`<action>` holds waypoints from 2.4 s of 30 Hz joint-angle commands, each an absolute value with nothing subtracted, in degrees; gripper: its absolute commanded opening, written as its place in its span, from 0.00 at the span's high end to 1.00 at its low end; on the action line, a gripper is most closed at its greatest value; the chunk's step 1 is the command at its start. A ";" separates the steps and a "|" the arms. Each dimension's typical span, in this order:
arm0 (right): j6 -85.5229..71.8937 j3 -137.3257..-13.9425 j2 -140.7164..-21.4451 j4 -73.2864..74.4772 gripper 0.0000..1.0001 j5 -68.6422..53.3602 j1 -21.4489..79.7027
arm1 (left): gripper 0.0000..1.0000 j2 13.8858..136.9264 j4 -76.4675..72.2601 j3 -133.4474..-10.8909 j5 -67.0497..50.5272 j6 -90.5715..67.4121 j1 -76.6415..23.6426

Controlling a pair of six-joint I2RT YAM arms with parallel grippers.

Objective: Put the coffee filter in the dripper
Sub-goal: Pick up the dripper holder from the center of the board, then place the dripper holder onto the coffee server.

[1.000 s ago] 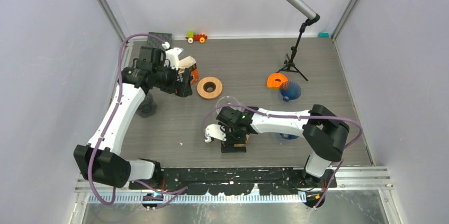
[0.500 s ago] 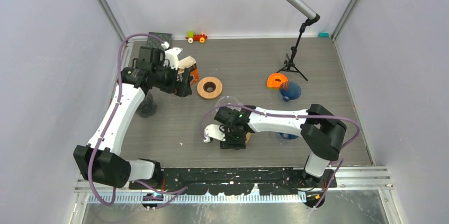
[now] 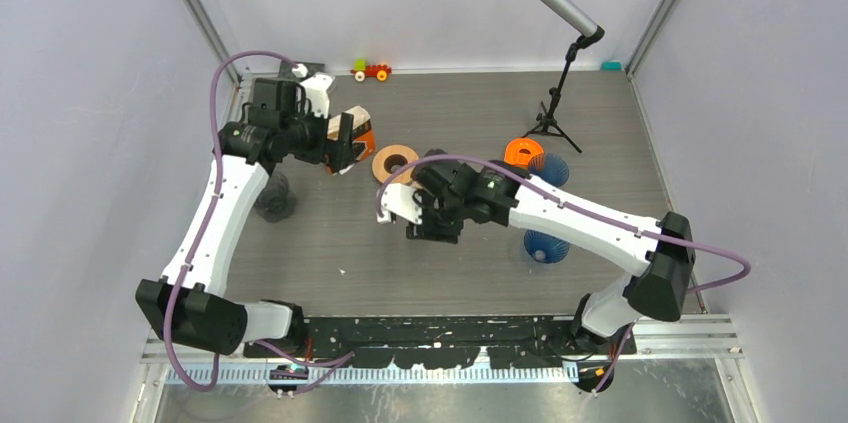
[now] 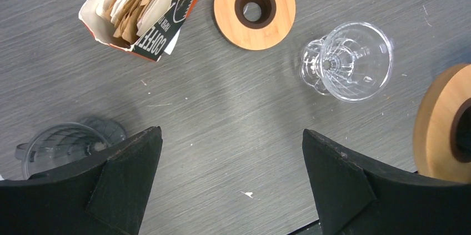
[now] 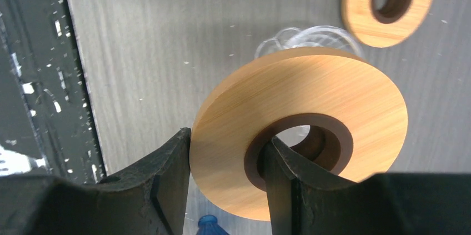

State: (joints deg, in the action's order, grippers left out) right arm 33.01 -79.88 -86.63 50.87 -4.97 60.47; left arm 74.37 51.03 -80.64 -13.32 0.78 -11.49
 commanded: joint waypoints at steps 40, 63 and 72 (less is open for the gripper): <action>36.83 -100.97 -112.62 56.80 0.69 -8.38 49.58 | 0.00 67.79 48.10 -82.28 -9.84 0.26 -10.55; 34.35 -99.70 -112.81 55.73 0.48 -10.29 49.60 | 0.00 67.62 47.90 -81.68 -10.26 0.27 -10.46; 32.69 -99.50 -112.76 55.29 0.41 -10.53 49.75 | 0.00 67.76 48.05 -81.71 -10.52 0.26 -10.46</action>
State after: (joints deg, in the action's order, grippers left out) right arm 34.09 -98.89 -114.24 56.73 -9.61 49.45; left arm 69.12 50.37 -81.52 -10.11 0.45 -10.85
